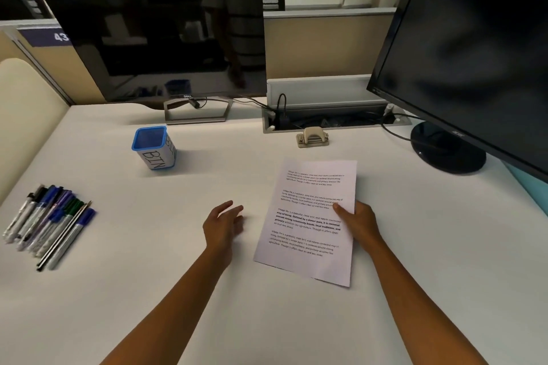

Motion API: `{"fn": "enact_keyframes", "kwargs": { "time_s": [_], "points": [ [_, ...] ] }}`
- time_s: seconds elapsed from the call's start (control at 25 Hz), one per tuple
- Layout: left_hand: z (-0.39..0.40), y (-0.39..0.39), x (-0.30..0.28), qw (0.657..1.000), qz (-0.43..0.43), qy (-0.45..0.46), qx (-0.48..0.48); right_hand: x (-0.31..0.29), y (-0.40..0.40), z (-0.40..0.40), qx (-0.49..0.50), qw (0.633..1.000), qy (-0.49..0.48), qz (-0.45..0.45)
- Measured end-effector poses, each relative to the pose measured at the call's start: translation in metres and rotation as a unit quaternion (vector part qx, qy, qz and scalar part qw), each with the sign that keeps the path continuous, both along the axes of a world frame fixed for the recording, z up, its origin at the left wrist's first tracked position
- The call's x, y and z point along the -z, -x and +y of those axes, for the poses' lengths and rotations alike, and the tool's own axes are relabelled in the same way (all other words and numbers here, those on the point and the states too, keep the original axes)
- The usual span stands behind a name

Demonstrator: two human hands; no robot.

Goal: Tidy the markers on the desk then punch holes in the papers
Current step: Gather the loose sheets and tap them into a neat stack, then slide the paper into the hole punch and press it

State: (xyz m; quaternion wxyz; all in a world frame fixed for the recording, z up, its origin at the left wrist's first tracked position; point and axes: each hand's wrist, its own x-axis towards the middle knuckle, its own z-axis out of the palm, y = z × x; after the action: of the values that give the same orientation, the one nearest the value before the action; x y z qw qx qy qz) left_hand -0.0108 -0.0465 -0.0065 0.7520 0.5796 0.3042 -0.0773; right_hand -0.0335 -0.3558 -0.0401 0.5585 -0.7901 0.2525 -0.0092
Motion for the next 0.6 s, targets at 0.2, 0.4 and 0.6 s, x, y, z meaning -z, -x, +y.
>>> {"fn": "enact_keyframes", "kwargs": {
  "time_s": [0.2, 0.4, 0.6],
  "points": [
    [-0.024, -0.036, -0.010, 0.996, -0.033, -0.053, 0.056, -0.003, -0.003, -0.014, -0.076, 0.993, 0.075, -0.041],
    [-0.067, -0.077, -0.017, 0.974, -0.104, -0.136, 0.151, 0.000, -0.011, -0.020, -0.099, 0.991, 0.075, -0.041],
    [-0.126, -0.123, -0.019, 0.931, -0.173, -0.212, 0.243, 0.002, -0.008, -0.020, -0.091, 0.993, 0.063, -0.042]
  ]
}}
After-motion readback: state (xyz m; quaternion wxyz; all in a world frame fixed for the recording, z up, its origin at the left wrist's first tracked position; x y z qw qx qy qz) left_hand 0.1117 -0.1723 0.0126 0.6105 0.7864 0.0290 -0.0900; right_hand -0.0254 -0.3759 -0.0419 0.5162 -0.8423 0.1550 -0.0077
